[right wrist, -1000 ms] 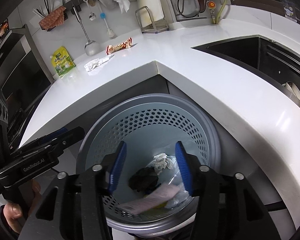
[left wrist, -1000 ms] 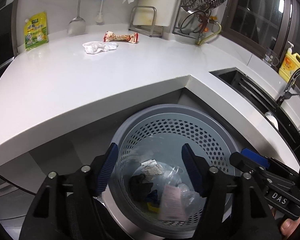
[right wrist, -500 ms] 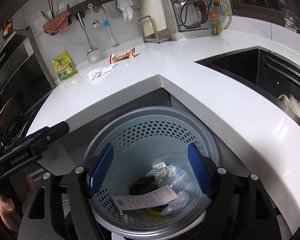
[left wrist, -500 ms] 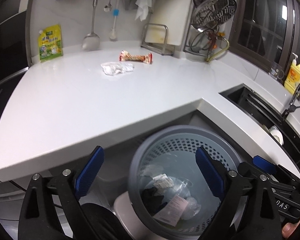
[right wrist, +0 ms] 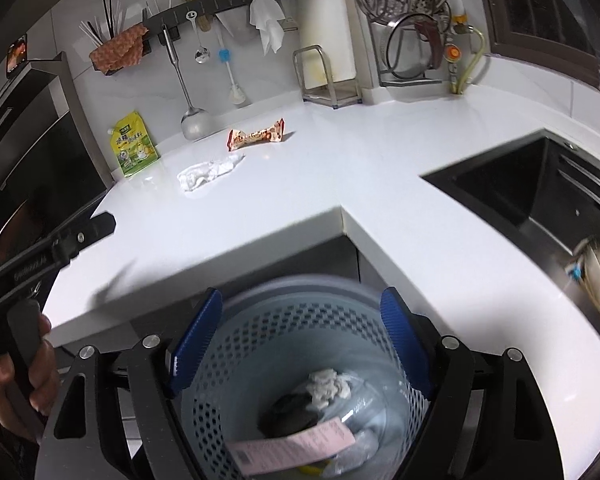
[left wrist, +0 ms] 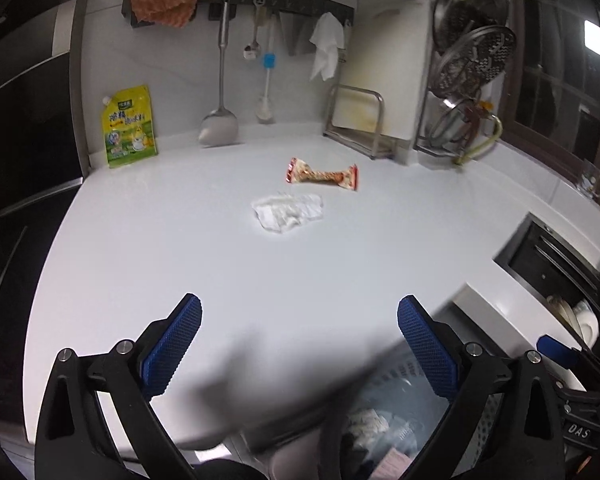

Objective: Collect trash
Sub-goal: 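Move both grippers back to the white tissue and snack bar on the counter, then grasp the white tissue with the left gripper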

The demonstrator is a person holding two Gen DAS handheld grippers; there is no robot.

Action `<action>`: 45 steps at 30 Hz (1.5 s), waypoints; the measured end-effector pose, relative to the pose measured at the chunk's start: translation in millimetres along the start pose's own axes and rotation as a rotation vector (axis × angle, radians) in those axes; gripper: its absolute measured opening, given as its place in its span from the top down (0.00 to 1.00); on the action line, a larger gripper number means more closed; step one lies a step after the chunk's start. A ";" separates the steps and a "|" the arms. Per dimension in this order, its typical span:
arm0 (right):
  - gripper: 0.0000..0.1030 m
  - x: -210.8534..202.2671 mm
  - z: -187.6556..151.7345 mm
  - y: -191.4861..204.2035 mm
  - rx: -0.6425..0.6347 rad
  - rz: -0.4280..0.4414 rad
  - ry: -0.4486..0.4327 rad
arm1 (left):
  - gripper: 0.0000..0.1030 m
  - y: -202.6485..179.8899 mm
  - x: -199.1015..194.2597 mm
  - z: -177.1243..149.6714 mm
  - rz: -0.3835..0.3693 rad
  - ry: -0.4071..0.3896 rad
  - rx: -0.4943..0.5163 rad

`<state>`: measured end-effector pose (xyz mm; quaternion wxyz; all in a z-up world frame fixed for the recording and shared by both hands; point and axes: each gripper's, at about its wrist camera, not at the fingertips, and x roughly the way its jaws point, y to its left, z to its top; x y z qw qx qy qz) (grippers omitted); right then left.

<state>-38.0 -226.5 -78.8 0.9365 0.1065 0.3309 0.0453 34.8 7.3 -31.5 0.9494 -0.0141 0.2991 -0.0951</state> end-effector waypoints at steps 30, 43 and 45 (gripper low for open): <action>0.24 114.1 121.7 -17.6 -0.035 0.084 0.062 | 0.06 27.9 197.2 93.0 0.115 0.215 -0.046; 0.24 145.4 150.4 -6.0 -0.040 0.126 0.085 | 0.56 20.7 218.0 95.9 0.076 0.280 -0.004; 0.24 149.7 152.8 -0.1 -0.054 0.126 0.091 | 0.71 21.3 219.3 95.8 0.058 0.285 -0.008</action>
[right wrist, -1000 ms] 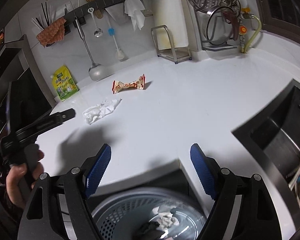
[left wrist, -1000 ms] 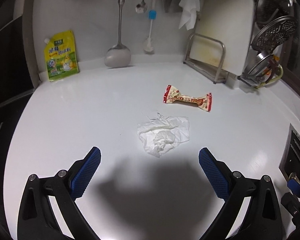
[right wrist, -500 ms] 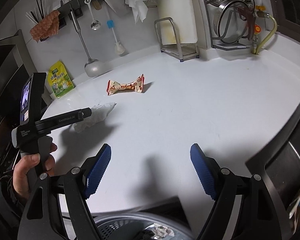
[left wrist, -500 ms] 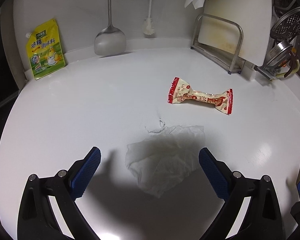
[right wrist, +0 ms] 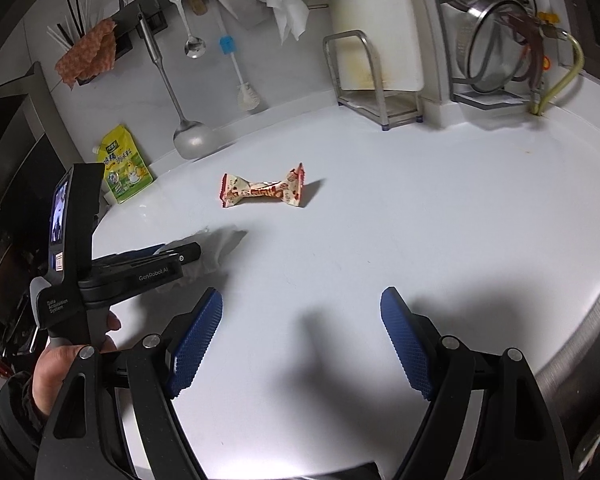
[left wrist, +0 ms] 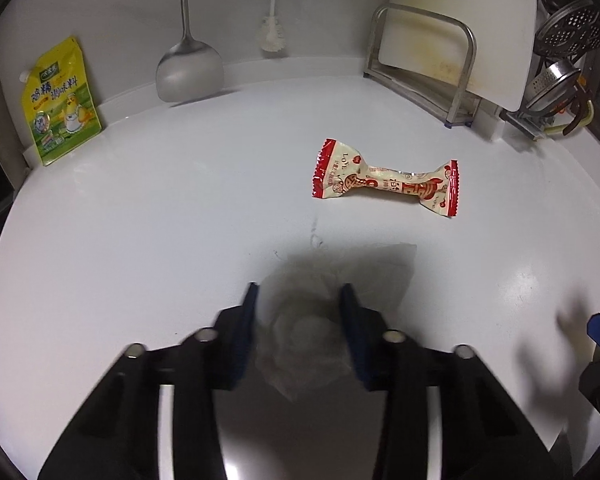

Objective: Collect trash
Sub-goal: 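Grasp the white tissue with the left gripper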

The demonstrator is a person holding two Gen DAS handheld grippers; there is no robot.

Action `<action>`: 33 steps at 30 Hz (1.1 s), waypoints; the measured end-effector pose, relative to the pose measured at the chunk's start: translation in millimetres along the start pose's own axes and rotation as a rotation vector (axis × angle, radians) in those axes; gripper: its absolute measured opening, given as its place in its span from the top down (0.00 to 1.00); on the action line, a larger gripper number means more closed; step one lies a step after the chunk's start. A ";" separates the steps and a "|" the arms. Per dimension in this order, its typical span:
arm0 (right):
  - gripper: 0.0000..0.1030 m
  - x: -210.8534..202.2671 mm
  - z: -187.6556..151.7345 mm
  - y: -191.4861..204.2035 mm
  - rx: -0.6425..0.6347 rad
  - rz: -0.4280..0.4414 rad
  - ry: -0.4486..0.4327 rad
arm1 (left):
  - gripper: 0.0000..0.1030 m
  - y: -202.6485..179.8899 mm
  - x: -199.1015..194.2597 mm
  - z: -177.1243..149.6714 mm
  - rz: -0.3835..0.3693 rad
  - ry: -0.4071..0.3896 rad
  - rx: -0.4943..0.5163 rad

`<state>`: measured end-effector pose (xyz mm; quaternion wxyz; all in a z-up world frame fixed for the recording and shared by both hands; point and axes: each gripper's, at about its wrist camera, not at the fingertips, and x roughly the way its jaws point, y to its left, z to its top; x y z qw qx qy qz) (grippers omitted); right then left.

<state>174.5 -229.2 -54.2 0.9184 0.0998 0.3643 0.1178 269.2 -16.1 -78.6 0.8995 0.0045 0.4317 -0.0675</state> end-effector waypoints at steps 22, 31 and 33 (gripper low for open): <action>0.24 79.1 78.9 39.8 -0.214 0.002 0.063 | 0.83 51.9 -31.5 31.7 0.139 -0.199 -0.020; 0.24 129.3 91.1 54.8 -0.356 -0.047 0.140 | 0.83 70.7 -31.2 35.9 0.162 -0.225 -0.057; 0.24 138.7 92.5 59.3 -0.396 -0.068 0.147 | 0.83 70.5 -31.7 35.7 0.160 -0.225 -0.058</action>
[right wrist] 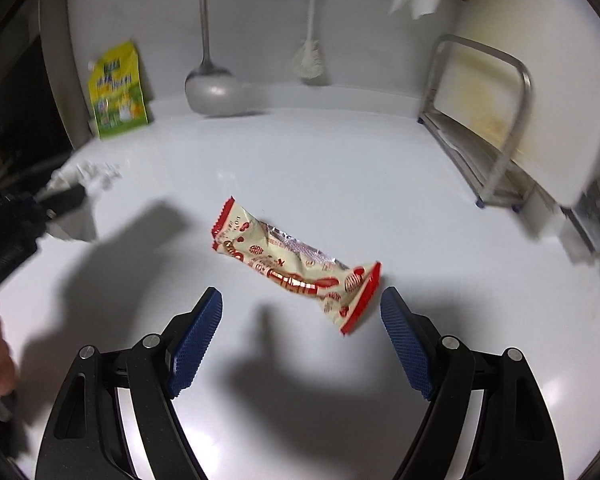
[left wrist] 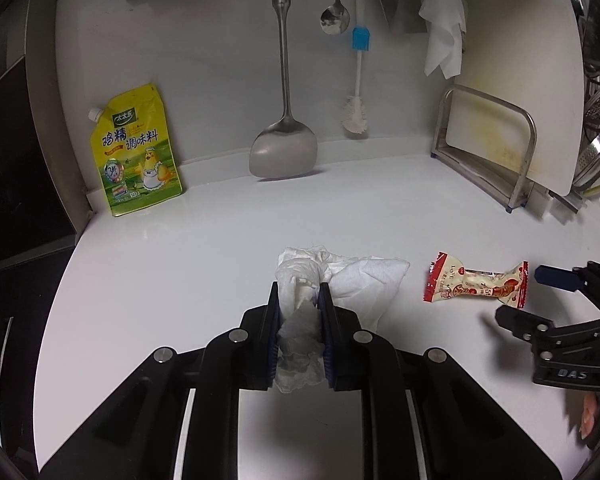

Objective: Collect trash
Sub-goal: 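Grasp the white tissue with the left gripper, then grasp the red-and-white snack bar with the right gripper while the left holds the tissue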

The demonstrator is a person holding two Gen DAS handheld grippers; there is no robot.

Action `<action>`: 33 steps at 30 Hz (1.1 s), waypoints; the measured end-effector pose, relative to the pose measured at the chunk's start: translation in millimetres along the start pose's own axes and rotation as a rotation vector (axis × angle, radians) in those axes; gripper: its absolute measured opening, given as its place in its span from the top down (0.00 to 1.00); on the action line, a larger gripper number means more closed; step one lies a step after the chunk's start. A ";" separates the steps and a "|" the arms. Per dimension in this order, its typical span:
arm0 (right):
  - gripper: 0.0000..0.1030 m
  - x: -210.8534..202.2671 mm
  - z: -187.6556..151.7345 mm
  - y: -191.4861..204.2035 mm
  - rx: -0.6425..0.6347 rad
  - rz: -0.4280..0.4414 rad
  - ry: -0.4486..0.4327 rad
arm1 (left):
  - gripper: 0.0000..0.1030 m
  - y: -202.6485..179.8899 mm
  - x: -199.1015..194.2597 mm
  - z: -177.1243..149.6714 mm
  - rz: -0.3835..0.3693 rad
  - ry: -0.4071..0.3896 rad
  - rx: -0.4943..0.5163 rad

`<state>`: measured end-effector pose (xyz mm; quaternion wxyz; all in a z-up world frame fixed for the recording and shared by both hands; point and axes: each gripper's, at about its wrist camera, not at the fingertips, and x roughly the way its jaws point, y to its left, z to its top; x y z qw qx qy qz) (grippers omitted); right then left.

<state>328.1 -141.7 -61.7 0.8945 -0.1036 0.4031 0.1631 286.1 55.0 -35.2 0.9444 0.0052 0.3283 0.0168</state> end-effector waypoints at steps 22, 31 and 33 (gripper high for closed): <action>0.51 41.8 22.9 24.1 -0.227 -0.122 0.035 | 0.83 -0.8 1.9 -0.6 -0.011 0.008 0.000; 0.78 36.2 17.5 21.0 -0.153 -0.071 0.016 | 0.83 -1.6 1.8 -1.7 -0.009 0.007 -0.002; 0.78 31.4 15.1 18.2 -0.115 -0.056 0.004 | 0.83 -2.0 1.0 -2.4 -0.012 0.005 -0.003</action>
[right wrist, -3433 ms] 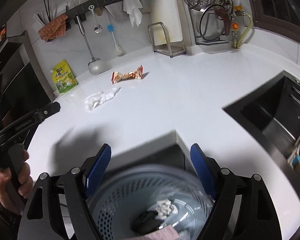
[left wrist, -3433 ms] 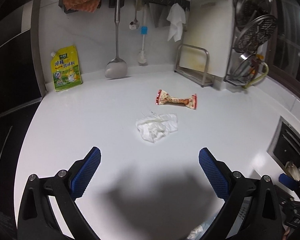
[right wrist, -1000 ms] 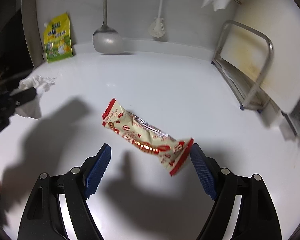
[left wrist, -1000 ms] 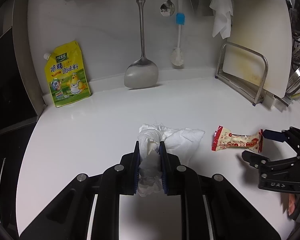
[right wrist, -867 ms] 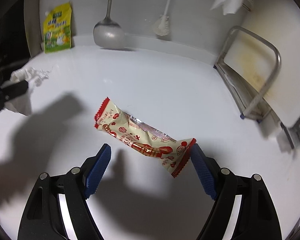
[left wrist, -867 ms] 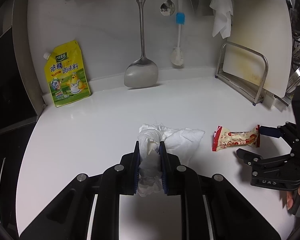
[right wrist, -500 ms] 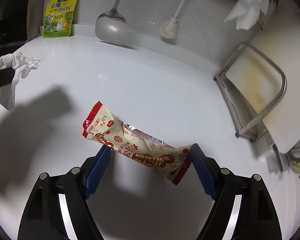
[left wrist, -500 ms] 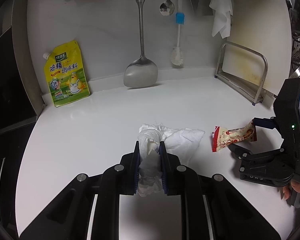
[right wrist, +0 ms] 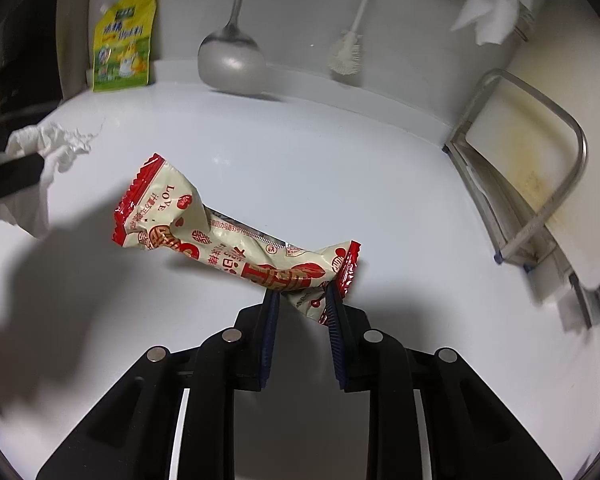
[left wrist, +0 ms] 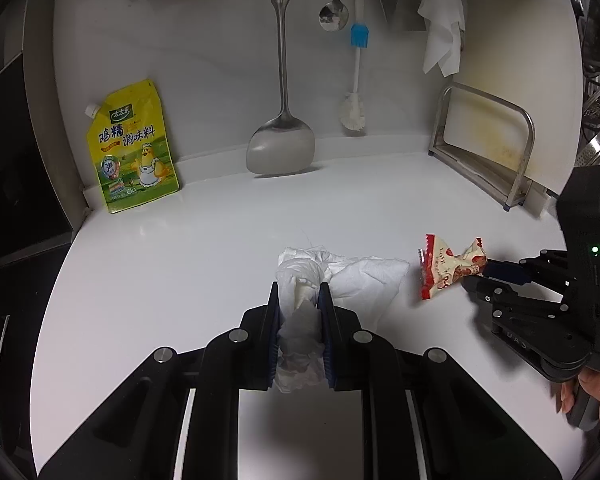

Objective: Collect trash
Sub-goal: 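Grasp the red-and-white snack bar with the right gripper while the left holds the tissue, then carry tissue and snack bar over the bin and open both grippers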

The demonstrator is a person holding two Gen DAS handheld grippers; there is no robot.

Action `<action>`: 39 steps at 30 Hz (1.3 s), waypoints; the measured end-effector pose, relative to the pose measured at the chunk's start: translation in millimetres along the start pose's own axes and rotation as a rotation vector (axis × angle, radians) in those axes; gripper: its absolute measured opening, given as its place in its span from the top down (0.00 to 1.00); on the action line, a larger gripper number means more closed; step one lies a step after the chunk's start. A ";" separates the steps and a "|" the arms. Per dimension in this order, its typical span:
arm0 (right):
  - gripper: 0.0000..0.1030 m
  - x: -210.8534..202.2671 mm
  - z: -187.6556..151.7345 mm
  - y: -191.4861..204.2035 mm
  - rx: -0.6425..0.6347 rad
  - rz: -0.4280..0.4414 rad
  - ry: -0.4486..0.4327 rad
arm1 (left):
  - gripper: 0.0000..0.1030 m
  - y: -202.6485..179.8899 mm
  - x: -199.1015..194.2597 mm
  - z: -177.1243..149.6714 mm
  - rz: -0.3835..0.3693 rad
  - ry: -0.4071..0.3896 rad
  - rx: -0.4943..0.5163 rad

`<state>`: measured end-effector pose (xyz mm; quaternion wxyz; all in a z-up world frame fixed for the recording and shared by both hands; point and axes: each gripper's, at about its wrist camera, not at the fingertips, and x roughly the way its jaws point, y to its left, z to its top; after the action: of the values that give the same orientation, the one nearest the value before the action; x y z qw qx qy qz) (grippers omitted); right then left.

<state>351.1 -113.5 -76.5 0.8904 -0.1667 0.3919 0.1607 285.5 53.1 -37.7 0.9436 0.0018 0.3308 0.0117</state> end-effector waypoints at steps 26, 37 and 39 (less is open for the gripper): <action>0.78 -156.6 -116.6 13.1 0.339 -0.027 -0.080 | 0.83 4.9 -127.8 -60.1 -0.046 -0.055 0.029; 0.78 -235.4 -186.8 54.2 0.415 -0.075 -0.101 | 0.83 -11.8 -198.9 -112.7 -0.133 -0.058 0.075; 0.78 -247.3 -197.7 63.4 0.429 -0.086 -0.104 | 0.83 -15.6 -209.0 -121.3 -0.148 -0.058 0.083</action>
<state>38.8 -179.0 -27.5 0.9306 0.0182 0.3630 0.0439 46.9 32.1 -2.2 0.9503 0.0166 0.3025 -0.0718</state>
